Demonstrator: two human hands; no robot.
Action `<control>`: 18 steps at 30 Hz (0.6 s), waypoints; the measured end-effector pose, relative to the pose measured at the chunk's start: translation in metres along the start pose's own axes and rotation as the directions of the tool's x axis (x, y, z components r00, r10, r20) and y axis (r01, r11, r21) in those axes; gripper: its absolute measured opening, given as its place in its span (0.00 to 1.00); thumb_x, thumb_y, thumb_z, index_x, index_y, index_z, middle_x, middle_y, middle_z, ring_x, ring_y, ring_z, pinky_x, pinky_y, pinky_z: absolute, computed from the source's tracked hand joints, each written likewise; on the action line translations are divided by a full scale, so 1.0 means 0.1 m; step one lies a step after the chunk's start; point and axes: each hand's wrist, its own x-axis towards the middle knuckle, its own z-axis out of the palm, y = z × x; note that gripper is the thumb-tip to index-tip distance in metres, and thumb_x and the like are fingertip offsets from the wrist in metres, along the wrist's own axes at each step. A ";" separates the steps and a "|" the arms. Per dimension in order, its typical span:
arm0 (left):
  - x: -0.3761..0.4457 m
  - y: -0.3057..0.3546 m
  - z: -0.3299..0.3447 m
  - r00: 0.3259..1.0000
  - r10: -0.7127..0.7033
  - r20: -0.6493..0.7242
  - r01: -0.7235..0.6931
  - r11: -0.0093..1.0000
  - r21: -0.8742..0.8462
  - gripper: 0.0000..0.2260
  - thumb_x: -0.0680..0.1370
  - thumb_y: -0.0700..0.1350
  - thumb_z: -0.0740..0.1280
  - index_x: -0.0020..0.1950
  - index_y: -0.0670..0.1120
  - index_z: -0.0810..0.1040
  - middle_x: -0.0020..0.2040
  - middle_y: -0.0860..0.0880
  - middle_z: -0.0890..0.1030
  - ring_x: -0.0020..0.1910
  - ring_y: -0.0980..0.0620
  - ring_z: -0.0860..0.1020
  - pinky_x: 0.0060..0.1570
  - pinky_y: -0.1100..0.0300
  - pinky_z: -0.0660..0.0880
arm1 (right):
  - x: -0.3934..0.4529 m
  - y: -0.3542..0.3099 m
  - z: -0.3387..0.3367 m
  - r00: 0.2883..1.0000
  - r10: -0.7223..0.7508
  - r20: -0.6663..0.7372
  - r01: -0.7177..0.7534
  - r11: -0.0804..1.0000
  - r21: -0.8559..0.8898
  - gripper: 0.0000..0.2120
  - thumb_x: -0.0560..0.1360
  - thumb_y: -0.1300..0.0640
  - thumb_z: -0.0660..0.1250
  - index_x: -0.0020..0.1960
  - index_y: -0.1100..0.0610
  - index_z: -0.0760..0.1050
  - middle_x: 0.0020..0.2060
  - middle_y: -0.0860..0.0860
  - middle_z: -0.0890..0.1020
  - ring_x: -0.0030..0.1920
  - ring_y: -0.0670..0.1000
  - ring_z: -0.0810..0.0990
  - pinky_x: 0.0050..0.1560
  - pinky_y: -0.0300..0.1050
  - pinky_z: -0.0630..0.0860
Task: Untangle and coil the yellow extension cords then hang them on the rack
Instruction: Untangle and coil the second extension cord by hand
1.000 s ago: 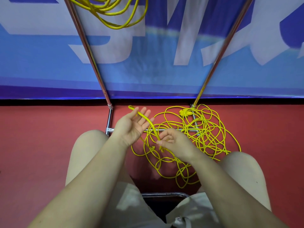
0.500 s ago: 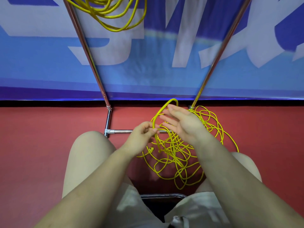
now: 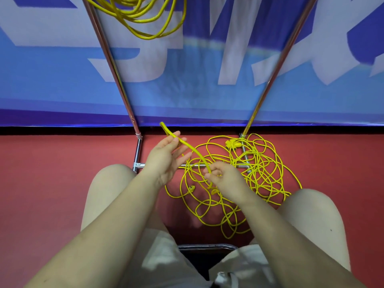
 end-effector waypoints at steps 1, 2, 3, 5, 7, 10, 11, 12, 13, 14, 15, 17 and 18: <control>0.01 -0.02 -0.02 1.000 -0.003 0.012 0.003 0.999 0.034 0.11 0.82 0.41 0.56 0.63 0.46 0.72 0.49 0.49 0.78 0.49 0.51 0.78 0.47 0.56 0.77 | 0.01 -0.06 -0.02 1.000 0.017 -0.009 -0.016 0.993 0.115 0.04 0.75 0.63 0.66 0.46 0.54 0.76 0.33 0.49 0.79 0.28 0.40 0.75 0.34 0.36 0.72; -0.01 -0.05 -0.02 0.999 -0.012 0.036 0.009 0.995 0.103 0.13 0.82 0.42 0.55 0.66 0.47 0.70 0.53 0.49 0.78 0.52 0.51 0.77 0.49 0.58 0.75 | 0.02 -0.13 -0.04 0.999 0.054 -0.006 -0.051 0.965 0.258 0.04 0.75 0.63 0.65 0.47 0.55 0.75 0.35 0.51 0.80 0.27 0.39 0.76 0.33 0.35 0.73; -0.02 -0.12 -0.03 0.997 -0.038 0.060 0.026 0.982 0.189 0.14 0.82 0.43 0.55 0.67 0.47 0.69 0.56 0.50 0.78 0.54 0.51 0.76 0.50 0.59 0.73 | 0.04 -0.21 -0.06 0.995 0.101 0.003 -0.094 0.908 0.408 0.03 0.76 0.64 0.64 0.48 0.57 0.74 0.36 0.52 0.80 0.27 0.39 0.77 0.32 0.34 0.75; -0.07 -0.27 -0.05 0.986 -0.100 0.132 0.044 0.927 0.372 0.14 0.82 0.46 0.57 0.67 0.47 0.71 0.57 0.51 0.78 0.56 0.52 0.76 0.53 0.60 0.70 | 0.08 -0.34 -0.11 0.979 0.203 0.007 -0.162 0.759 0.631 0.02 0.77 0.63 0.63 0.48 0.58 0.73 0.37 0.52 0.80 0.27 0.41 0.80 0.32 0.34 0.77; -0.12 -0.43 -0.08 0.969 -0.113 0.220 -0.021 0.849 0.527 0.13 0.81 0.48 0.60 0.63 0.47 0.75 0.58 0.49 0.80 0.59 0.50 0.76 0.60 0.56 0.69 | 0.12 -0.43 -0.17 0.956 0.292 0.013 -0.193 0.597 0.779 0.03 0.77 0.63 0.63 0.45 0.57 0.72 0.38 0.52 0.80 0.29 0.44 0.82 0.32 0.35 0.79; -0.17 -0.51 -0.09 0.961 -0.046 0.271 -0.123 0.811 0.573 0.06 0.80 0.40 0.61 0.54 0.47 0.77 0.50 0.49 0.82 0.53 0.48 0.75 0.56 0.56 0.70 | 0.15 -0.46 -0.24 0.941 0.338 0.027 -0.203 0.496 0.844 0.03 0.77 0.63 0.63 0.45 0.58 0.73 0.40 0.53 0.80 0.36 0.49 0.82 0.33 0.38 0.80; -0.17 -0.50 -0.08 0.960 -0.019 0.281 -0.153 0.803 0.577 0.07 0.79 0.37 0.62 0.51 0.47 0.76 0.47 0.49 0.81 0.50 0.49 0.75 0.53 0.57 0.70 | 0.15 -0.45 -0.25 0.945 0.326 0.037 -0.200 0.485 0.851 0.01 0.77 0.63 0.63 0.46 0.59 0.73 0.40 0.53 0.80 0.37 0.49 0.82 0.34 0.38 0.80; -0.18 -0.48 -0.05 0.958 0.002 0.288 -0.176 0.797 0.578 0.07 0.79 0.35 0.62 0.49 0.47 0.75 0.44 0.49 0.81 0.47 0.51 0.76 0.51 0.58 0.71 | 0.15 -0.45 -0.25 0.952 0.302 0.041 -0.188 0.478 0.858 0.02 0.77 0.62 0.63 0.49 0.60 0.73 0.41 0.53 0.81 0.37 0.49 0.82 0.34 0.38 0.80; -0.18 -0.46 -0.04 0.960 0.018 0.280 -0.185 0.793 0.580 0.08 0.79 0.35 0.61 0.48 0.47 0.75 0.41 0.50 0.80 0.44 0.53 0.76 0.50 0.58 0.72 | 0.14 -0.43 -0.25 0.962 0.271 0.043 -0.174 0.480 0.860 0.06 0.77 0.61 0.63 0.53 0.61 0.73 0.42 0.53 0.81 0.39 0.49 0.83 0.36 0.39 0.81; -0.18 -0.44 -0.03 0.962 0.032 0.271 -0.187 0.799 0.571 0.09 0.79 0.34 0.61 0.47 0.47 0.75 0.38 0.52 0.80 0.40 0.55 0.77 0.47 0.58 0.73 | 0.14 -0.42 -0.24 0.969 0.243 0.040 -0.162 0.507 0.847 0.09 0.78 0.60 0.63 0.57 0.60 0.71 0.44 0.53 0.81 0.41 0.50 0.83 0.38 0.40 0.80; -0.17 -0.42 -0.02 0.967 0.048 0.251 -0.184 0.810 0.557 0.09 0.79 0.34 0.60 0.47 0.47 0.75 0.36 0.54 0.80 0.38 0.58 0.77 0.45 0.59 0.74 | 0.12 -0.39 -0.23 0.975 0.222 0.031 -0.155 0.570 0.807 0.11 0.78 0.59 0.62 0.60 0.59 0.70 0.45 0.53 0.81 0.45 0.51 0.82 0.41 0.41 0.80; -0.16 -0.39 -0.02 0.978 0.066 0.198 -0.163 0.834 0.527 0.08 0.80 0.35 0.60 0.48 0.47 0.76 0.34 0.55 0.81 0.35 0.61 0.78 0.42 0.61 0.76 | 0.06 -0.33 -0.20 0.983 0.186 -0.003 -0.145 0.777 0.612 0.12 0.79 0.58 0.61 0.62 0.57 0.70 0.49 0.53 0.80 0.49 0.51 0.79 0.45 0.37 0.75; -0.15 -0.37 -0.02 0.981 0.073 0.178 -0.156 0.844 0.512 0.08 0.80 0.35 0.60 0.49 0.47 0.76 0.35 0.55 0.81 0.34 0.61 0.78 0.41 0.62 0.77 | 0.03 -0.27 -0.17 0.987 0.158 -0.014 -0.132 0.868 0.480 0.13 0.78 0.58 0.61 0.62 0.59 0.71 0.51 0.54 0.80 0.50 0.50 0.78 0.44 0.32 0.73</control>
